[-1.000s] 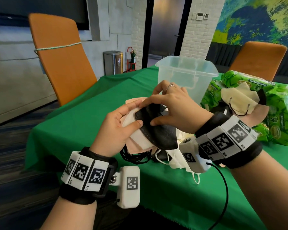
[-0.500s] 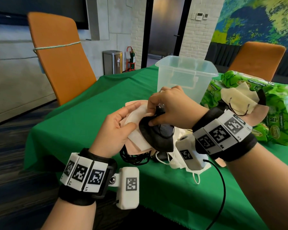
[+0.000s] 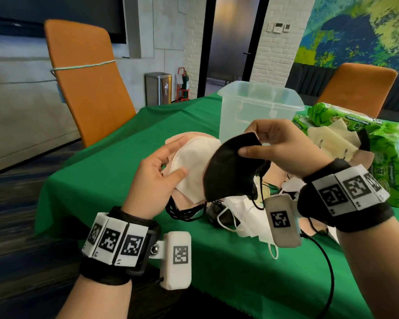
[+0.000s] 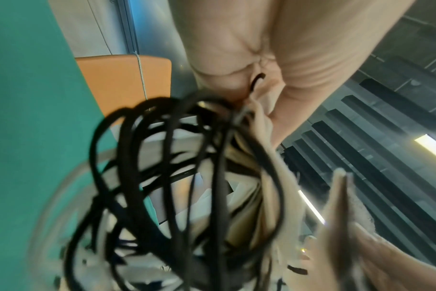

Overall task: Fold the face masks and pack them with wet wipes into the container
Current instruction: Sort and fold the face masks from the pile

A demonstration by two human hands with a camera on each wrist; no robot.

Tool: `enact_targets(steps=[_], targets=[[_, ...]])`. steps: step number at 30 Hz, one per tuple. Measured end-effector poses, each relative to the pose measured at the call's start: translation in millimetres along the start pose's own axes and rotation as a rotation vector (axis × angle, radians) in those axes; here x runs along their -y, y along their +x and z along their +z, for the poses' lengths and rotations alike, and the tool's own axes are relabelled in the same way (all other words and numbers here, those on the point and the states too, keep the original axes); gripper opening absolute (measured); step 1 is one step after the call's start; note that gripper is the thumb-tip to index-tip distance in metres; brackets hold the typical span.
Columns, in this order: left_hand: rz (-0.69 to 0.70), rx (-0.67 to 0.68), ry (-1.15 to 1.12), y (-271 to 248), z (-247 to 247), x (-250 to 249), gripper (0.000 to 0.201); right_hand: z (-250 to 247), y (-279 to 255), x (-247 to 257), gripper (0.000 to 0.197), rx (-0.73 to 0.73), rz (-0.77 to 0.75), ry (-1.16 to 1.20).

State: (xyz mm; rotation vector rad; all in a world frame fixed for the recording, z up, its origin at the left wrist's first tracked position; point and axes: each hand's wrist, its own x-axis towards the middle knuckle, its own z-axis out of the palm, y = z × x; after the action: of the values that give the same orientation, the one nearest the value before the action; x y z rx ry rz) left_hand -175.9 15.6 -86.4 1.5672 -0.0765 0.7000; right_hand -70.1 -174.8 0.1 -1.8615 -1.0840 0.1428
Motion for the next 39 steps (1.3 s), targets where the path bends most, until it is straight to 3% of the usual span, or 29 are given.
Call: enact_targets(steps=[2, 5, 9, 12, 14, 16, 19, 22, 27, 31, 35, 39], targets=[[0.017, -0.001, 0.005, 0, 2, -1, 0.057, 2, -2, 0, 0.016, 0.0, 0.031, 0.198], [0.036, -0.015, -0.011, 1, 4, -2, 0.057, 9, -2, -4, 0.015, -0.072, 0.064, 0.164], [0.043, -0.045, -0.015, 2, 2, -3, 0.056, 4, 1, -13, 0.018, -0.443, 0.11, 0.068], [0.058, -0.062, 0.006, 2, 2, -3, 0.055, 2, 0, -10, 0.02, -0.755, -0.018, -0.056], [0.069, -0.072, 0.019, 2, 3, -3, 0.054, 9, -3, -3, 0.027, -0.849, -0.115, -0.184], [0.087, -0.069, 0.037, 2, 5, -3, 0.052, 26, -6, 4, 0.026, -0.774, -0.207, -0.219], [0.1, -0.066, 0.08, 2, 7, -2, 0.045, 58, -9, -1, 0.015, -0.534, -0.322, -0.385], [0.084, -0.068, 0.009, 3, 12, -2, 0.034, 81, -9, -15, 0.013, -0.347, -0.359, -0.431], [0.035, -0.082, -0.182, 2, 13, -2, 0.022, 91, -8, -18, 0.012, -0.29, -0.374, -0.375], [0.019, -0.041, -0.252, 1, 14, -3, 0.038, 94, -6, -15, 0.008, -0.314, -0.423, -0.411], [0.006, -0.034, -0.238, 0, 17, -5, 0.021, 92, -7, -12, 0.01, -0.252, -0.402, -0.376], [-0.002, -0.115, -0.088, 2, 11, 1, 0.028, 78, -10, -11, 0.014, -0.136, -0.245, -0.179]])
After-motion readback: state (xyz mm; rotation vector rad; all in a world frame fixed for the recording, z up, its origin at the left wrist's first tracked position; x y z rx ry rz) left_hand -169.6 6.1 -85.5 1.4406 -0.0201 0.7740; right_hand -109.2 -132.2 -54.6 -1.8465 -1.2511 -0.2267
